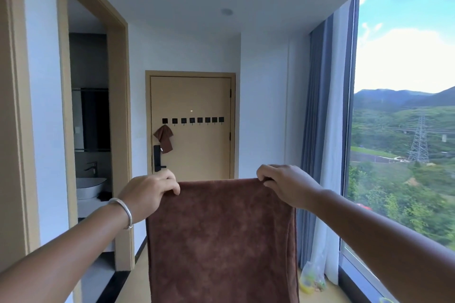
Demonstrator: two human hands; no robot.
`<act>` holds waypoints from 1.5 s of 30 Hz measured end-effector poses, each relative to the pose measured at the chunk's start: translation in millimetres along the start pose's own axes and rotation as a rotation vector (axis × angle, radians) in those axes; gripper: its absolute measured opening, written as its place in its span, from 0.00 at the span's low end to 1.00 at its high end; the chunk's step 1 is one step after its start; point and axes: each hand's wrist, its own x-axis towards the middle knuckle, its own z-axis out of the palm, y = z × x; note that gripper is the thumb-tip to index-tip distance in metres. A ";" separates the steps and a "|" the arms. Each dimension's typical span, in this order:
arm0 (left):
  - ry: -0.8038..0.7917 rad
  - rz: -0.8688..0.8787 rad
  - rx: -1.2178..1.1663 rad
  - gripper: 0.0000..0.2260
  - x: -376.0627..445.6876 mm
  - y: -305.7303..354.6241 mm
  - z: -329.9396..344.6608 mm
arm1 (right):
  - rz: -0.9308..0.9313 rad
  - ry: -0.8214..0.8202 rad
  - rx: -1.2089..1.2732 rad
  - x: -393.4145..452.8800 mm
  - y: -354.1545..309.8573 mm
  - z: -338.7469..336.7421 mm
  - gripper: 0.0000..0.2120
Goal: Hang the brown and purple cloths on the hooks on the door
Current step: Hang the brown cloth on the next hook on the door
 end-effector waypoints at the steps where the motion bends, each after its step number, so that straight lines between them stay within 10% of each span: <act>1: -0.001 0.007 -0.011 0.16 3.1 -4.4 2.3 | -0.019 0.007 -0.011 4.6 0.2 3.0 0.10; 24: 0.127 -0.090 0.179 0.04 181.6 -115.4 141.3 | -0.104 -0.008 0.027 209.6 154.8 156.3 0.07; 45: 0.204 0.012 0.269 0.24 351.5 -320.1 322.2 | -0.104 0.056 -0.018 446.5 262.7 333.5 0.10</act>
